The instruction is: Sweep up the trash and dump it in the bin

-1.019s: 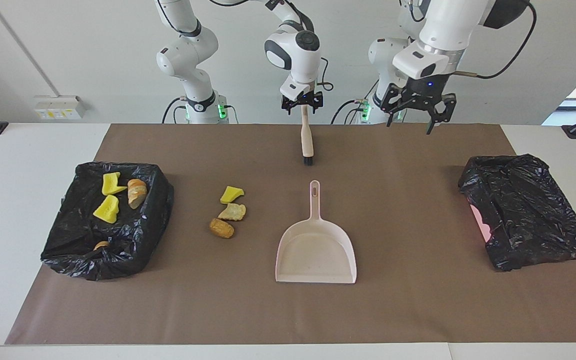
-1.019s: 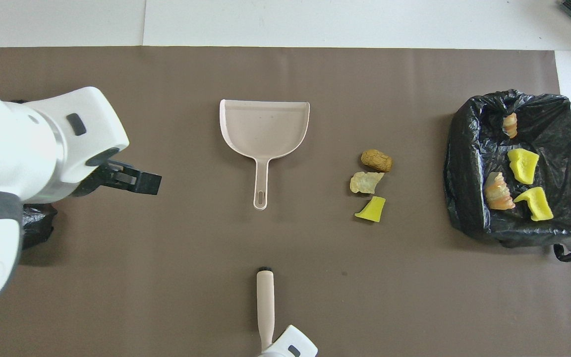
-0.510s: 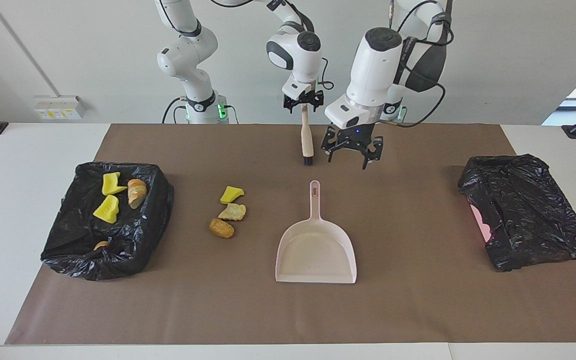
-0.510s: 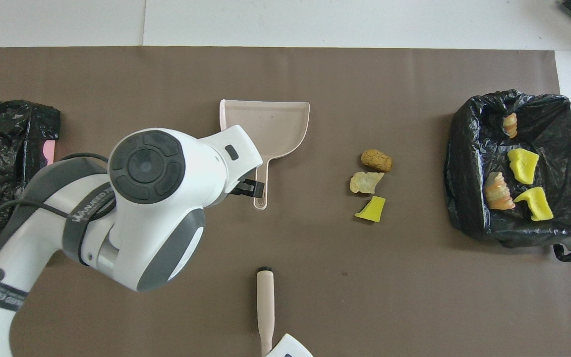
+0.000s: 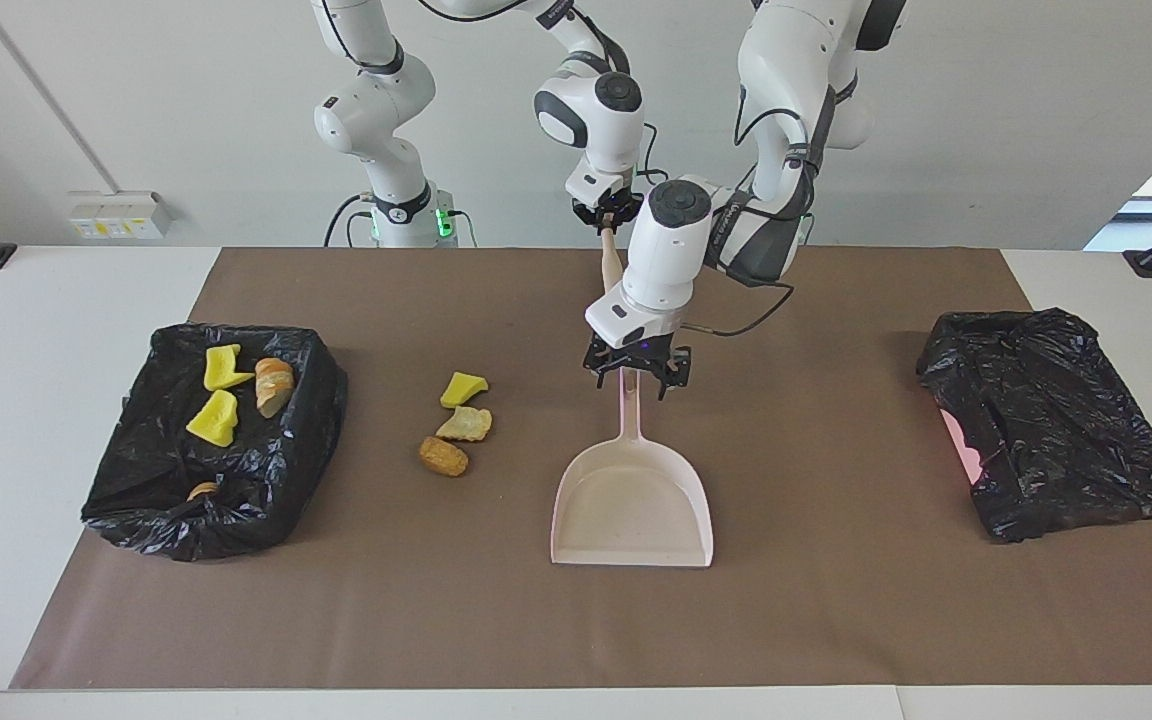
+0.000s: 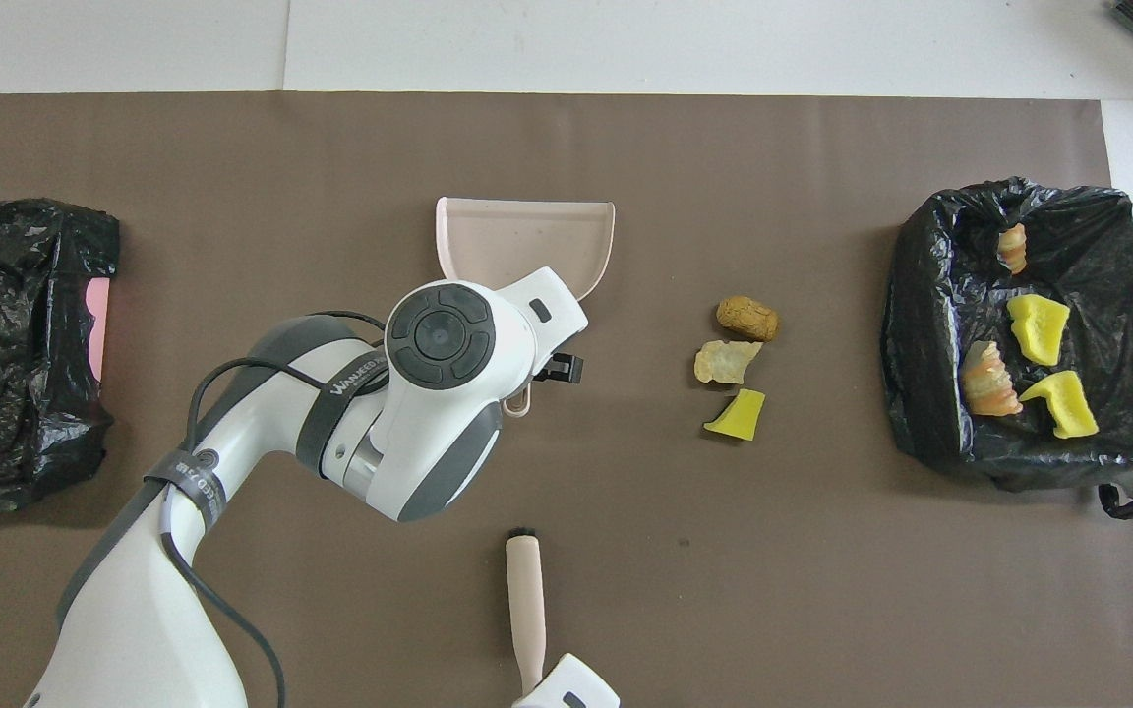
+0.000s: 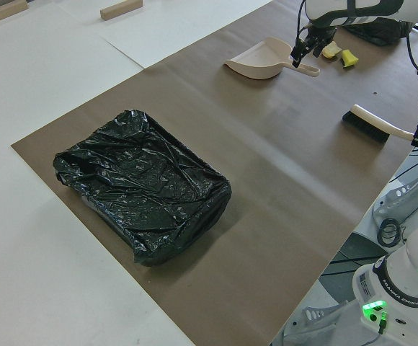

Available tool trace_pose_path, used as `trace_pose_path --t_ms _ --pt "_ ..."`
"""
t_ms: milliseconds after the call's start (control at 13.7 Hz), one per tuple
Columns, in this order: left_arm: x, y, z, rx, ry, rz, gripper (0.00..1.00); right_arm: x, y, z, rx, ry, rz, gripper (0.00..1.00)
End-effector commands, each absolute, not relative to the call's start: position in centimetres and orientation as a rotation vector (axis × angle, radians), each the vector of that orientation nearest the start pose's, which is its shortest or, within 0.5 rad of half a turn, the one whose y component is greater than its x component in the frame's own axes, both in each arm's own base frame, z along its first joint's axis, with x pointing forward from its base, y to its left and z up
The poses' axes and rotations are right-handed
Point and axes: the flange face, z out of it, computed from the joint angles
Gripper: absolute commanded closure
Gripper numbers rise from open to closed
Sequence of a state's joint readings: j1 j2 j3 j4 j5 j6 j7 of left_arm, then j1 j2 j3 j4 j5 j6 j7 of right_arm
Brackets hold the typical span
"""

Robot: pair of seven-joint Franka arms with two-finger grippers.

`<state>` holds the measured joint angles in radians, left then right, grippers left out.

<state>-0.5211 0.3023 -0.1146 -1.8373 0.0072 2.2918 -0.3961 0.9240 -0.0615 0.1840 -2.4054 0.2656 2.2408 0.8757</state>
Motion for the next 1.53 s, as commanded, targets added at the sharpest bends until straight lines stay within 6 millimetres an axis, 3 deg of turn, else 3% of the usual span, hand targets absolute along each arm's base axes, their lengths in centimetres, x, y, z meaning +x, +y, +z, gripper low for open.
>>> trace_pose_path --t_ms 0,146,218,364,510,582,655,801,1019,1237,1310,1456 --pt "52.1 -36.9 37.2 -3.221 0.354 -0.232 0.00 22.0 41.9 33.2 -3.108 -0.024 0.355 1.00" --pt "51.8 -37.8 35.3 -3.218 0.352 -0.199 0.00 23.8 40.3 35.7 -3.143 -0.056 0.365 1.00" --pt "51.9 -37.9 35.2 -3.221 0.340 -0.200 0.00 24.8 38.9 37.0 -3.149 -0.065 0.359 1.00" --pt "52.2 -37.8 35.4 -3.222 0.334 -0.208 0.21 27.2 35.8 38.6 -3.158 -0.064 0.394 1.00" --pt "52.1 -37.6 35.2 -3.180 0.373 -0.213 0.57 30.5 31.6 40.1 -3.180 -0.069 0.388 1.00" --pt "52.1 -37.5 35.2 -3.162 0.393 -0.215 0.68 32.2 29.5 40.8 -3.210 -0.091 0.375 1.00" --pt "52.1 -37.6 35.2 -3.160 0.394 -0.216 0.71 34.3 27.5 41.8 -3.237 -0.067 0.352 1.00" --pt "52.6 -38.0 36.4 -3.166 0.409 -0.252 0.92 38.1 24.0 42.8 -3.290 -0.076 0.293 1.00" --pt "52.7 -37.6 37.3 -3.118 0.489 -0.290 1.00 44.7 18.6 42.5 -3.326 -0.153 0.266 1.00" --pt "52.2 -34.8 39.7 -2.960 0.872 -0.140 1.00 50.3 13.5 42.5 -3.396 -0.300 0.235 1.00" --pt "52.0 -33.9 39.8 -2.911 0.969 -0.073 1.00 52.1 12.2 41.9 -3.420 -0.358 0.230 1.00" --pt "51.6 -33.1 39.9 -2.819 1.162 0.022 1.00 54.5 11.5 39.2 -3.472 -0.455 0.209 1.00"
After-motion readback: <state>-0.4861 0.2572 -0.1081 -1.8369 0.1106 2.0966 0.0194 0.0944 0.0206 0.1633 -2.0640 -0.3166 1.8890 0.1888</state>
